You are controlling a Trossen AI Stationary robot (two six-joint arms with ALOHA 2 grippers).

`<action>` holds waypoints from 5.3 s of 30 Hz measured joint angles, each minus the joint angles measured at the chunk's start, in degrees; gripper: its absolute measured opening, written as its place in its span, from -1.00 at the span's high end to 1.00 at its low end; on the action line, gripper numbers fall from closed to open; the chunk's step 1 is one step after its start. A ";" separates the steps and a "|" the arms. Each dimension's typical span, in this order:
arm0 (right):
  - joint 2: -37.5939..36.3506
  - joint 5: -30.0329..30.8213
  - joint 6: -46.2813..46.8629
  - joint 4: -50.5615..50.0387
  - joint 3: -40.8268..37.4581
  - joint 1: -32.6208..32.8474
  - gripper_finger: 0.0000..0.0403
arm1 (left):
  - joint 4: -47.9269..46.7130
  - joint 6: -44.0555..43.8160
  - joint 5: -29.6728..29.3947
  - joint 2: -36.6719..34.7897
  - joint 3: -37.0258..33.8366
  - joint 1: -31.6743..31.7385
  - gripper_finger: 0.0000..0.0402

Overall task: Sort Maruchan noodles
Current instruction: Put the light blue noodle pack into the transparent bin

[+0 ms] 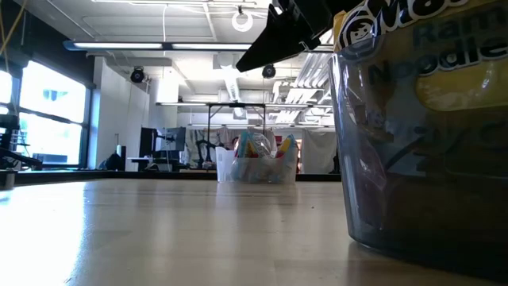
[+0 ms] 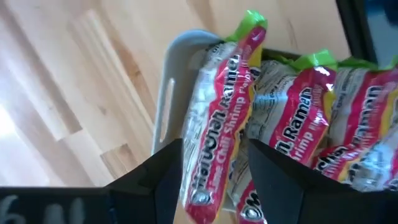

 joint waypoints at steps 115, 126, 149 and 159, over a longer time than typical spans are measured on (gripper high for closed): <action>-12.81 -1.58 27.89 -27.13 -13.16 -12.21 1.00 | 96.57 17.44 0.70 -28.84 -55.06 47.74 0.87; -12.63 -10.88 42.76 -35.63 -18.29 -14.34 1.00 | 95.85 14.77 0.69 -28.84 -55.06 47.74 0.86; -8.26 -13.19 28.47 -8.93 -23.45 -16.76 1.00 | 97.24 18.29 1.20 -21.96 -55.08 44.66 0.51; 2.29 -15.26 20.86 13.09 -23.45 -17.00 1.00 | 98.14 20.24 0.48 -14.52 -51.63 43.43 0.48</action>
